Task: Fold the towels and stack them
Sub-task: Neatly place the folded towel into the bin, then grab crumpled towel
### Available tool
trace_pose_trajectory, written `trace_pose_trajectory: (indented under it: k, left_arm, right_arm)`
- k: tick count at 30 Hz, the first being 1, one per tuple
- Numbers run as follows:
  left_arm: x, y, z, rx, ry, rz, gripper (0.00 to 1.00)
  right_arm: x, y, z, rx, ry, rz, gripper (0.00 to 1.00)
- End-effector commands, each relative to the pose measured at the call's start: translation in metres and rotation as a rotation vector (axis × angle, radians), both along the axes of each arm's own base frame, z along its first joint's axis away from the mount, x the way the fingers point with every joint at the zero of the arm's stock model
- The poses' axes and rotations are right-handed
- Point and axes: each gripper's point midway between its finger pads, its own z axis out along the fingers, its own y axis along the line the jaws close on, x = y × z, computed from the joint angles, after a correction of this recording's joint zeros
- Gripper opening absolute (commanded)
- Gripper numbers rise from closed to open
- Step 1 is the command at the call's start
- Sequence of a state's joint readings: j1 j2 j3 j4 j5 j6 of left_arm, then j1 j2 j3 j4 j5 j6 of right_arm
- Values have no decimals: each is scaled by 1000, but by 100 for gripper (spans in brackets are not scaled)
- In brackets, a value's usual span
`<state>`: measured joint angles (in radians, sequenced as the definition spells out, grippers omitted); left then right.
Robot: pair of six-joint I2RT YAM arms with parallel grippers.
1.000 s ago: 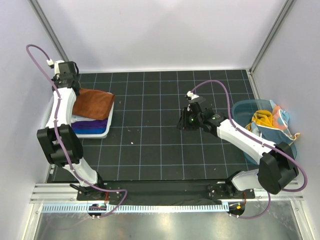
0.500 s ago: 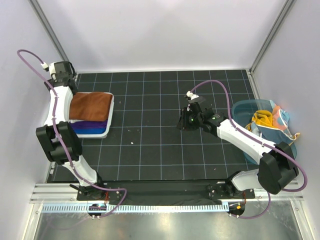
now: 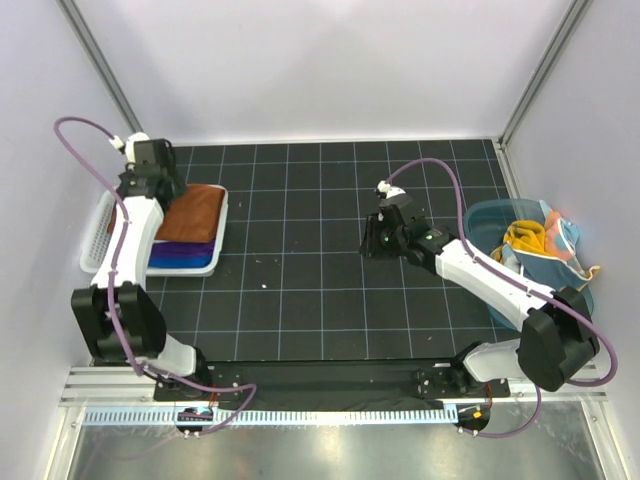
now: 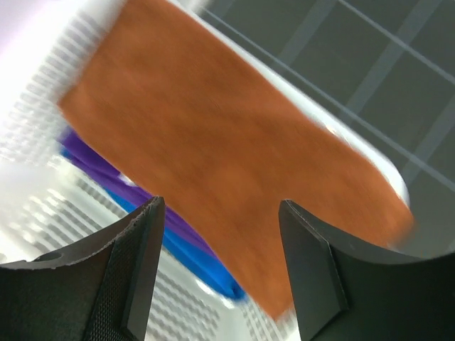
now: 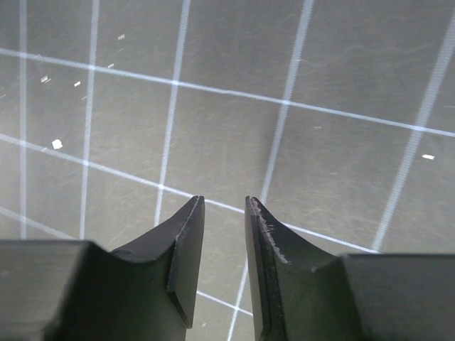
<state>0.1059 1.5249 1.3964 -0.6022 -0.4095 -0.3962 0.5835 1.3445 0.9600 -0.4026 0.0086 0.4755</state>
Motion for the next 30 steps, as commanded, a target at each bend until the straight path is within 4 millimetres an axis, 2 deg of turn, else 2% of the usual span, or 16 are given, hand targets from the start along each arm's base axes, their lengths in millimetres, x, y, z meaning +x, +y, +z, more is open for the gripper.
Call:
trace_pose_trajectory:
  k: [1, 4, 5, 8, 9, 10, 11, 12, 14, 15, 16, 19, 21, 23, 25, 30]
  left_arm:
    - [-6, -52, 18, -75, -120, -111, 68]
    - [-17, -102, 13, -150, -133, -238, 68]
    - [-23, -130, 22, -156, -151, -314, 68]
    - [-42, -181, 23, -195, -139, -459, 67]
    - [-56, -212, 26, -201, -130, -547, 67]
    - [-65, -229, 26, -206, -122, -604, 67]
    - [-74, -244, 29, -210, -120, -653, 66]
    - [-92, -276, 29, -213, -105, -758, 66]
    - [-113, -299, 34, -179, -85, -852, 66]
    - [-122, -307, 33, -166, -72, -886, 66]
    - [-143, -326, 33, -153, -55, -971, 66]
    - [-168, -334, 37, -121, -49, -1056, 66]
    - [-176, -330, 29, -115, -33, -1077, 66]
    - [-181, -326, 31, -128, -54, -1092, 66]
    - [-188, -322, 23, -124, -36, -1118, 66]
    - [-192, -325, 17, -139, -41, -1148, 66]
  right_arm:
    - [15, -17, 35, -40, -120, -86, 38]
    - [20, -52, 34, -141, -122, -193, 38]
    - [19, -66, 33, -173, -109, -231, 40]
    - [27, -122, 42, -218, -104, -402, 45]
    - [24, -139, 45, -240, -94, -448, 47]
    - [27, -174, 53, -289, -109, -564, 53]
    - [24, -191, 59, -331, -110, -613, 56]
    - [23, -210, 64, -372, -116, -677, 61]
    - [19, -254, 71, -434, -108, -826, 71]
    - [19, -266, 73, -424, -104, -888, 72]
    - [17, -288, 74, -424, -94, -969, 72]
    - [22, -316, 73, -410, -98, -1094, 72]
    - [22, -339, 69, -434, -84, -1203, 72]
    - [24, -352, 65, -421, -83, -1263, 70]
    - [25, -374, 48, -402, -40, -1349, 68]
    - [32, -389, 35, -378, -40, -1440, 66]
